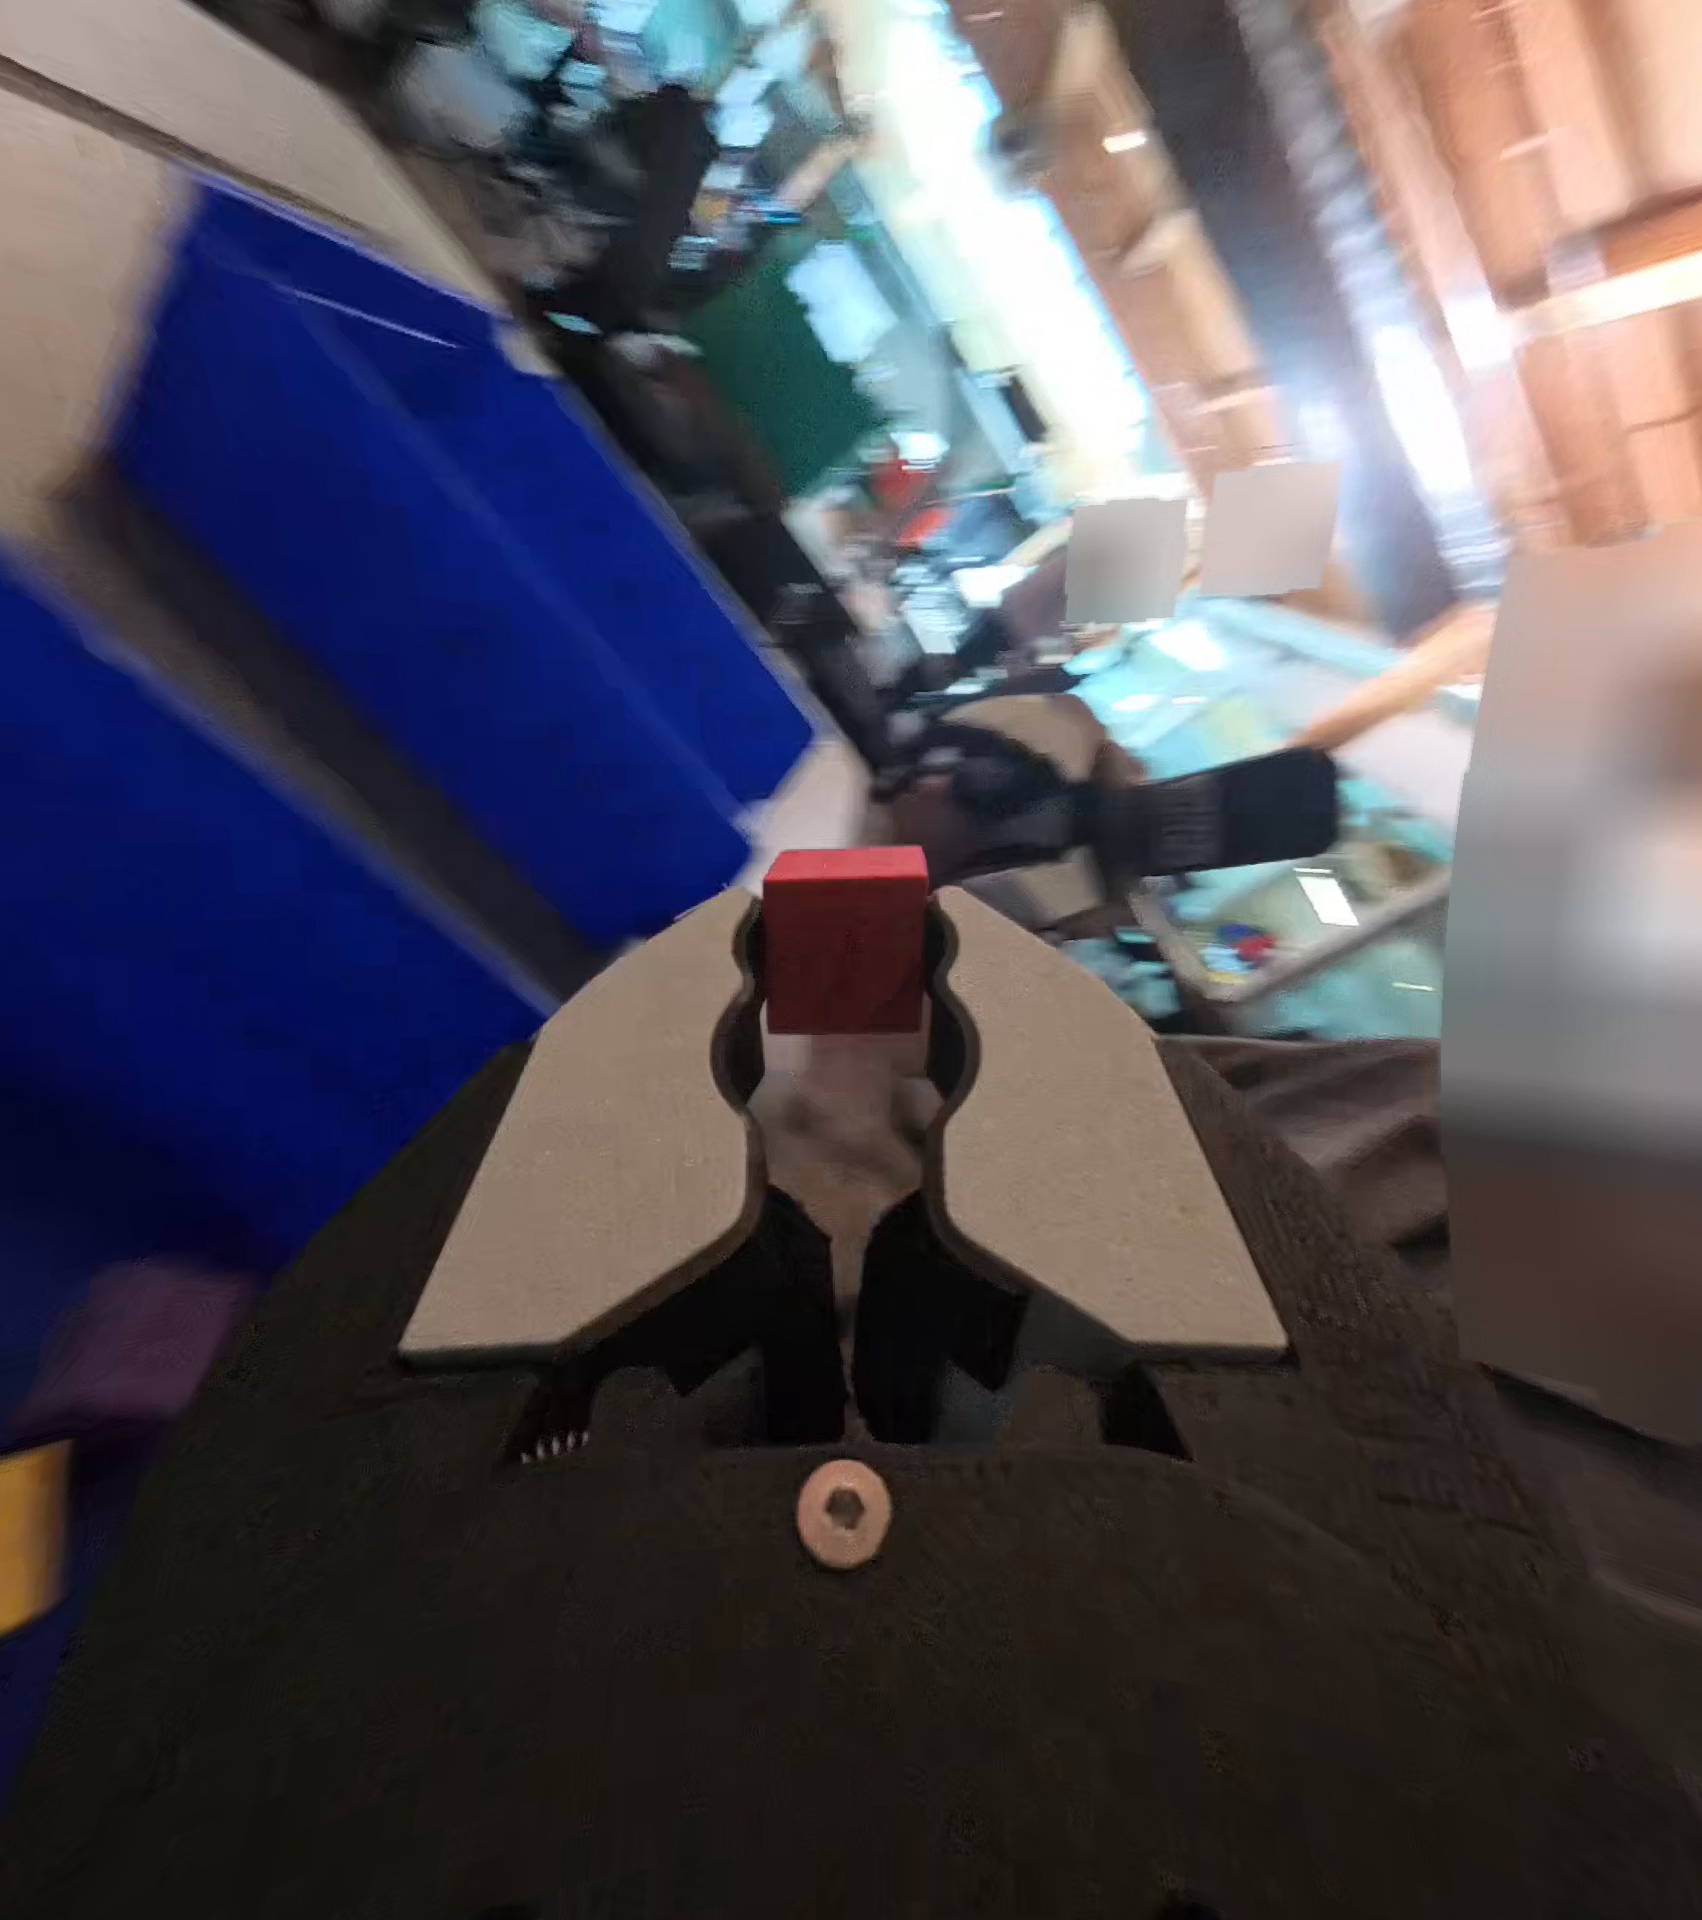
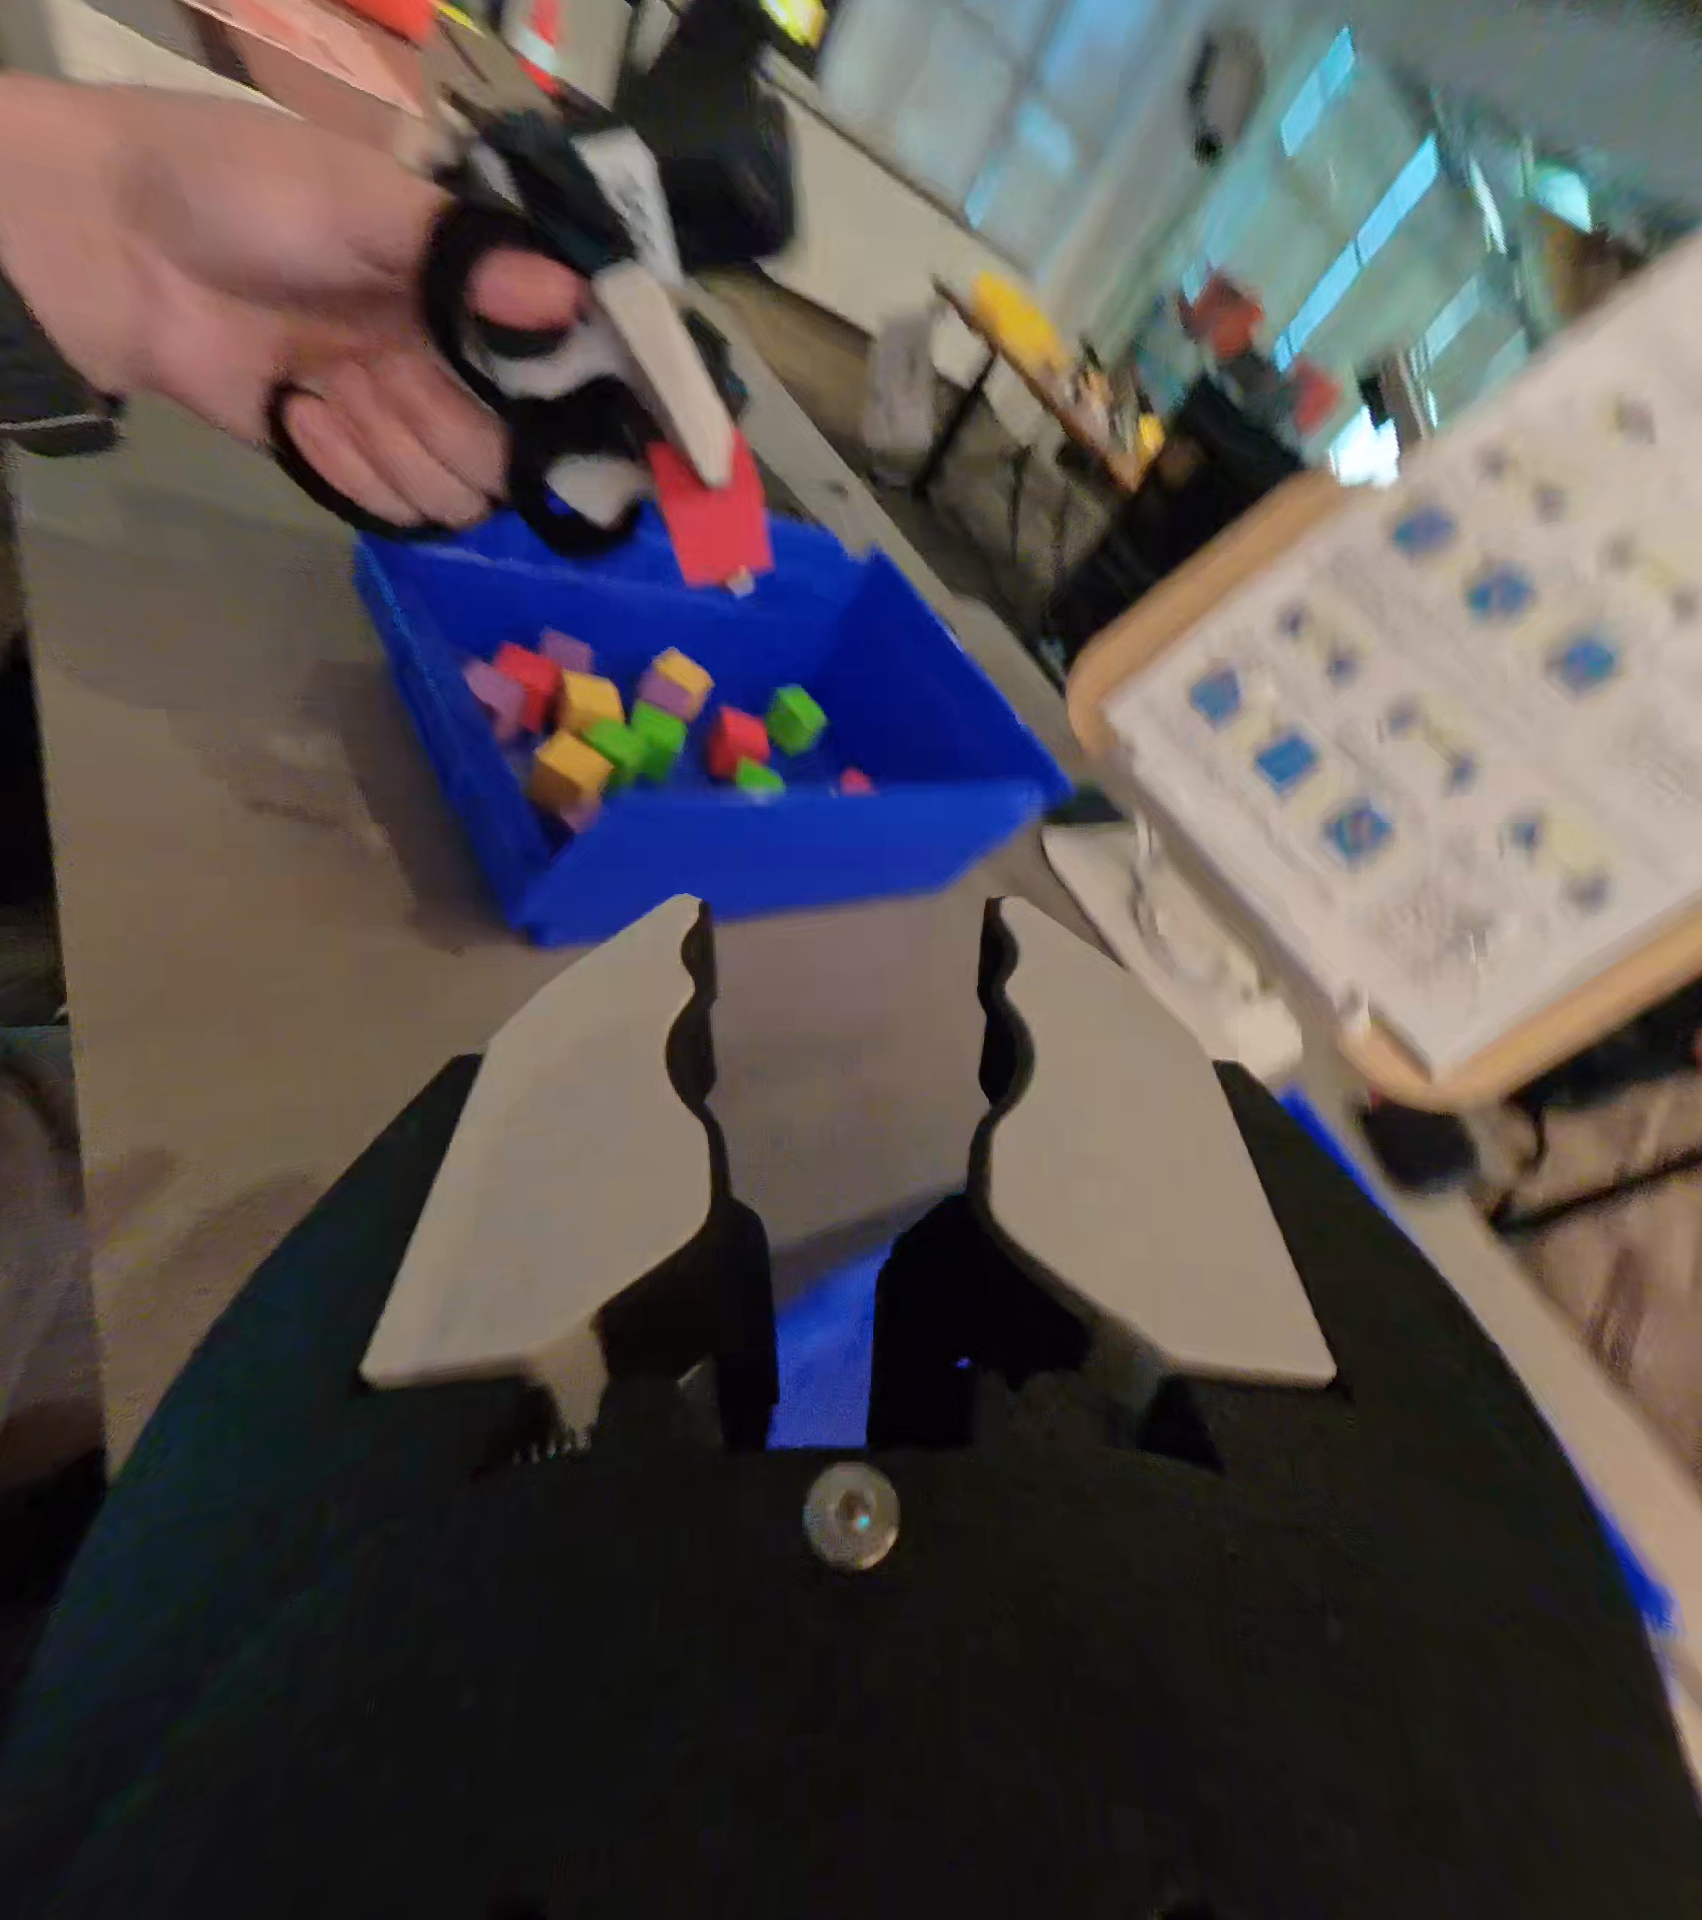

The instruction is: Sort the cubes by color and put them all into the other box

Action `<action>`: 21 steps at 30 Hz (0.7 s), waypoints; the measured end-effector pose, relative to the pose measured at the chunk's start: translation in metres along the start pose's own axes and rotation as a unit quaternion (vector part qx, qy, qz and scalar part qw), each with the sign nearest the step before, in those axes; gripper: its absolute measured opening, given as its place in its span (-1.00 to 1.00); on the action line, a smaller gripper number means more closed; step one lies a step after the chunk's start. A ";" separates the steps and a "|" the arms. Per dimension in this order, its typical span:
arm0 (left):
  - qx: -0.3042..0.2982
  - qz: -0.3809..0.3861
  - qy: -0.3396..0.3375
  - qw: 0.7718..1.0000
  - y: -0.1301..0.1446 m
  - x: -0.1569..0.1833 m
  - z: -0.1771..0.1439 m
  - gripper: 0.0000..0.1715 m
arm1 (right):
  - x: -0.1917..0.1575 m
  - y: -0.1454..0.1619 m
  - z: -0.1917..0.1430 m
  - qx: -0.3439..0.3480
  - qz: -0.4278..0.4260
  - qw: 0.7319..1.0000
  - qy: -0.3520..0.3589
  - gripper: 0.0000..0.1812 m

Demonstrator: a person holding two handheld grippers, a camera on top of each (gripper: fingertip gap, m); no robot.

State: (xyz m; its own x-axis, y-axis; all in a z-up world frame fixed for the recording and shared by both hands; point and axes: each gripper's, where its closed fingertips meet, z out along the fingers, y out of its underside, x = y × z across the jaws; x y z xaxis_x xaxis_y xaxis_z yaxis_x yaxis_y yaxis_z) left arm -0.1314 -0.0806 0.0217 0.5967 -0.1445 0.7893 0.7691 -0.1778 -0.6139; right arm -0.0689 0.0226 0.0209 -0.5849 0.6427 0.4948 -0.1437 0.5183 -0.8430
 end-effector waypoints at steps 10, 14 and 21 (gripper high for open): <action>-0.038 -0.045 0.178 0.982 0.023 0.064 0.031 -0.67 | -0.042 -0.073 0.060 0.055 -0.092 0.989 -0.100 -0.51; -0.034 -0.053 0.194 0.979 0.023 0.067 0.035 -0.67 | -0.043 -0.080 0.062 0.059 -0.104 0.988 -0.099 -0.69; 0.020 -0.076 0.209 0.975 0.009 0.064 0.039 -0.56 | -0.031 -0.072 0.056 0.022 -0.082 0.991 -0.104 -0.70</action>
State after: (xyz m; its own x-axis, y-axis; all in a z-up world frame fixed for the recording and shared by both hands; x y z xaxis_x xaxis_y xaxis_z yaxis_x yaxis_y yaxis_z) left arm -0.0777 -0.0530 0.0667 0.3371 -0.5049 0.7946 0.8544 -0.1903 -0.4834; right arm -0.0852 -0.0662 0.0546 -0.7023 0.4187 0.5757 -0.2824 0.5784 -0.7653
